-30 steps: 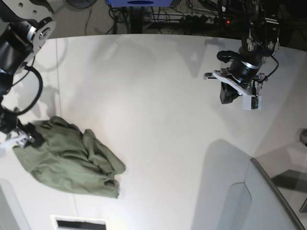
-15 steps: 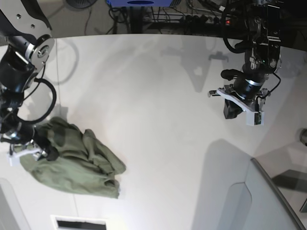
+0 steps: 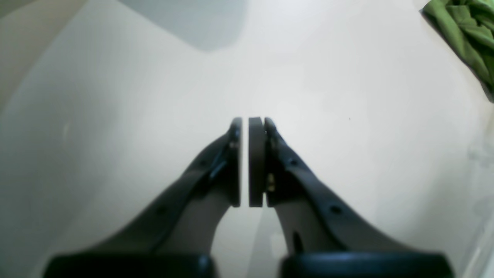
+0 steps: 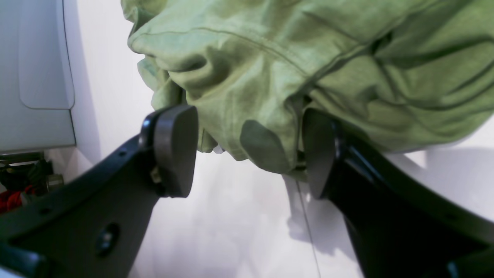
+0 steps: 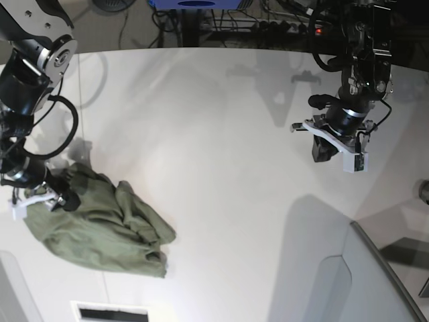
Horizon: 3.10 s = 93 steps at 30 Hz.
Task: Layout the t-shirt on the table in an organized manner, then fold the t-shirt properly
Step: 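Move the right gripper down onto the crumpled green t-shirt, then grasp the green t-shirt with the right gripper and lift it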
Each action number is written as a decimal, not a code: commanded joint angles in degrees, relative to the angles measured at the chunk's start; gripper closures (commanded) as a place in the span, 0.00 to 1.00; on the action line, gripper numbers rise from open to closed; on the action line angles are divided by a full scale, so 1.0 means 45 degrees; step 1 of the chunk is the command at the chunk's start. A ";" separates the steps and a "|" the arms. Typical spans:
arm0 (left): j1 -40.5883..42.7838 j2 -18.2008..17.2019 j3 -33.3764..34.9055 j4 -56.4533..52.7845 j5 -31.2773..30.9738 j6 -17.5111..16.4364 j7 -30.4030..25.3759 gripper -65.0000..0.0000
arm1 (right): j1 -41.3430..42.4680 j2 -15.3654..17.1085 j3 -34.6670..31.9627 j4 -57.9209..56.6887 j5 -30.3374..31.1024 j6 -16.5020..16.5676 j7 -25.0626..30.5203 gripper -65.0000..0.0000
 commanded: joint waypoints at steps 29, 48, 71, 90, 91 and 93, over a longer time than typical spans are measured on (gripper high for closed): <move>-0.0039 -0.0114 -0.0045 0.0221 -0.0043 -0.0031 -0.0281 0.96 | 0.0953 0.0158 -0.0097 -0.0845 0.0290 0.0144 0.0590 0.99; -0.0137 -0.0114 -0.0045 0.0221 -0.0043 -0.0031 -0.0281 0.96 | 0.0035 -0.1170 0.0020 0.3746 0.0349 0.0163 -0.2614 0.99; -0.0391 -0.0290 0.0072 0.0240 -0.0043 -0.0031 -0.0281 0.96 | -0.6861 -0.3202 -0.0097 0.9001 0.5077 -0.1048 -0.5740 0.99; -0.0528 -0.0290 0.0033 0.0221 -0.0043 -0.0031 -0.0281 0.96 | -0.7994 -0.3085 0.0000 0.9724 0.5077 -0.1224 -0.4314 0.29; -0.0508 -0.0290 0.0014 0.0221 -0.0043 -0.0031 -0.0281 0.96 | -0.7935 -0.2811 0.0000 0.9802 0.5077 -0.1654 -0.3884 0.29; -0.0469 -0.0290 0.0014 0.0221 -0.0043 -0.0031 -0.0281 0.96 | -0.7486 -0.2284 0.0000 0.9607 0.5077 -0.2611 -0.3239 0.29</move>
